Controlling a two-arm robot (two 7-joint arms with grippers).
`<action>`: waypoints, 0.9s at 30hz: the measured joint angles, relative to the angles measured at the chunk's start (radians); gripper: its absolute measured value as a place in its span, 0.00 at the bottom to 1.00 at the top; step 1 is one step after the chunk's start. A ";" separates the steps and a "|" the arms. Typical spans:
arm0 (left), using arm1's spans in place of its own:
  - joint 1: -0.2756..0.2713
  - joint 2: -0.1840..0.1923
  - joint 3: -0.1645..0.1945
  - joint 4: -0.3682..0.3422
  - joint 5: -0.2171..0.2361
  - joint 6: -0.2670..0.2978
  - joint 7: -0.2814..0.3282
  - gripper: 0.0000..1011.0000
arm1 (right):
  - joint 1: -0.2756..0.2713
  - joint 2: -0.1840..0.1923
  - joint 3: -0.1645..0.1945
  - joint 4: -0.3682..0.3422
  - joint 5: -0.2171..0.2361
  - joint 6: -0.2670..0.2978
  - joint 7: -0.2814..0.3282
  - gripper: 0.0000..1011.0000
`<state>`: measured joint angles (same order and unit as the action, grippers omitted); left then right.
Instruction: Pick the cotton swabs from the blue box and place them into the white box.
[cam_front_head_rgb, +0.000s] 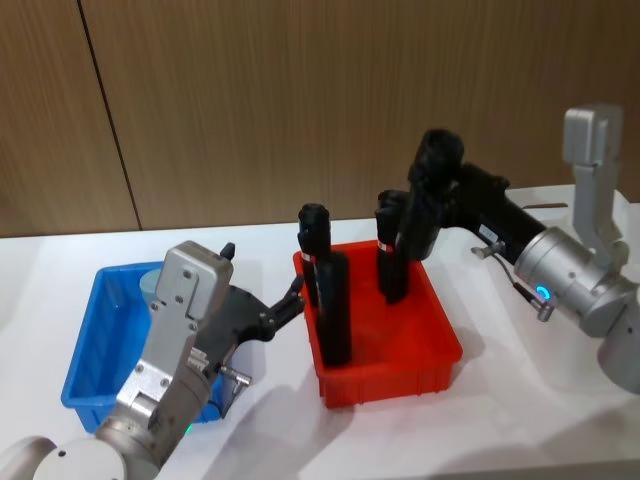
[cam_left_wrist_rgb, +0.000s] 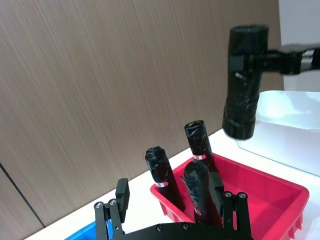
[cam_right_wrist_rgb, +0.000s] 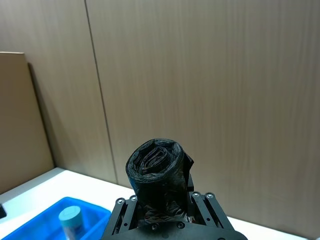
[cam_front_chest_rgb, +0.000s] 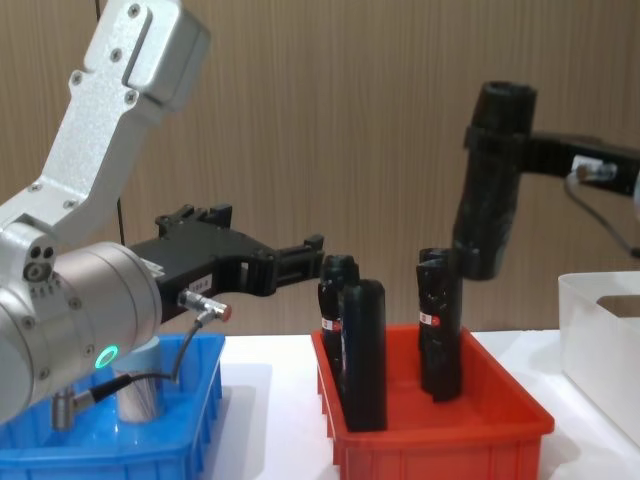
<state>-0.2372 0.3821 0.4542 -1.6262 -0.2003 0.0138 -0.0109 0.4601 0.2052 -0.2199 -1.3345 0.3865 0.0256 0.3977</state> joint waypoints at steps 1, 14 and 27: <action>0.000 0.000 0.000 0.000 0.000 0.000 0.000 0.99 | -0.003 0.002 0.001 -0.009 -0.001 0.004 -0.009 0.41; 0.000 0.000 0.000 0.000 0.000 0.000 0.000 0.99 | -0.056 0.050 0.033 -0.147 -0.040 0.059 -0.132 0.41; 0.000 0.000 0.000 0.000 0.000 0.000 0.000 0.99 | -0.086 0.095 0.072 -0.179 -0.069 0.102 -0.222 0.41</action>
<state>-0.2372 0.3821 0.4543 -1.6262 -0.2003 0.0139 -0.0109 0.3738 0.3003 -0.1480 -1.5135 0.3175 0.1272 0.1757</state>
